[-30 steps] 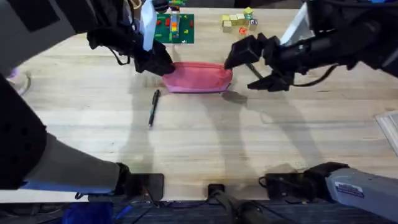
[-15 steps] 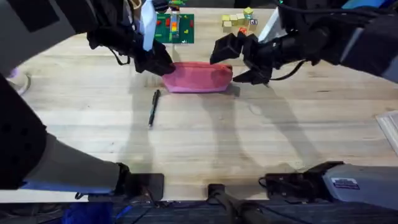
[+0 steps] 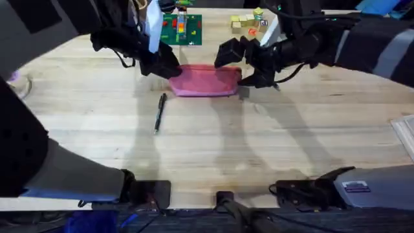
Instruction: Unzip the bag, pick up the pens from the table one at a time and place them inside, then zip the bag closed.
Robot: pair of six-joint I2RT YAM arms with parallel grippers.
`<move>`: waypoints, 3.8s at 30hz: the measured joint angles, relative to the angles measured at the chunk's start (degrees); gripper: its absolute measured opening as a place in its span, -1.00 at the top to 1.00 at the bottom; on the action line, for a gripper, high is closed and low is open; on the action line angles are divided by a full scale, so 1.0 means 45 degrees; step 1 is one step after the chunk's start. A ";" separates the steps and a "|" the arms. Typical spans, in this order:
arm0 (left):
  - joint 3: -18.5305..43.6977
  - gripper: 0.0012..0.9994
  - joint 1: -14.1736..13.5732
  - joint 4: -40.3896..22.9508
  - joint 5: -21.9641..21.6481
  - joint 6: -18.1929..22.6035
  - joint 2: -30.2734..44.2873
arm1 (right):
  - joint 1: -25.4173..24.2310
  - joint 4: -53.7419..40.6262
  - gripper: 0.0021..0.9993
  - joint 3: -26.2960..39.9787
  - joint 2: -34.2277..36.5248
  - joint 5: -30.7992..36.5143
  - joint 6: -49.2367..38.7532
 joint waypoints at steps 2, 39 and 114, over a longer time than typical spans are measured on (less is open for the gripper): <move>0.0000 0.92 0.0000 0.0001 -0.0005 0.0000 0.0001 | 0.0108 0.0147 -0.92 0.0000 0.0000 0.0097 0.0005; 0.0000 0.92 0.0039 0.0044 -0.0053 0.0000 0.0002 | 0.0646 -0.0042 0.88 0.0000 0.0002 0.1736 0.0565; 0.0049 0.92 -0.0403 0.0100 0.2341 -0.0010 0.0000 | -0.2540 -0.0523 0.94 -0.0126 -0.3492 -0.1007 0.0316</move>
